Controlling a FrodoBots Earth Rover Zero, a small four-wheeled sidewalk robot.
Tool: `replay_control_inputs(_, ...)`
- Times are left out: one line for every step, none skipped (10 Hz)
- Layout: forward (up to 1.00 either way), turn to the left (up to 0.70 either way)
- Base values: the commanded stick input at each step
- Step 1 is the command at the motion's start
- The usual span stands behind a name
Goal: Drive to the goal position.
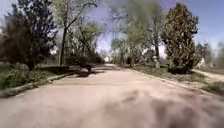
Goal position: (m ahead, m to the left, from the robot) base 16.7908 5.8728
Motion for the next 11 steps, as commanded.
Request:
replay_control_inputs(0.7, 0.0)
replay_control_inputs(0.7, 0.0)
replay_control_inputs(0.7, 0.0)
replay_control_inputs(0.7, 0.0)
replay_control_inputs(0.7, 0.0)
replay_control_inputs(0.7, 0.0)
replay_control_inputs(0.7, 0.0)
replay_control_inputs(0.7, 0.0)
replay_control_inputs(0.7, 0.0)
replay_control_inputs(0.7, 0.0)
replay_control_inputs(0.7, 0.0)
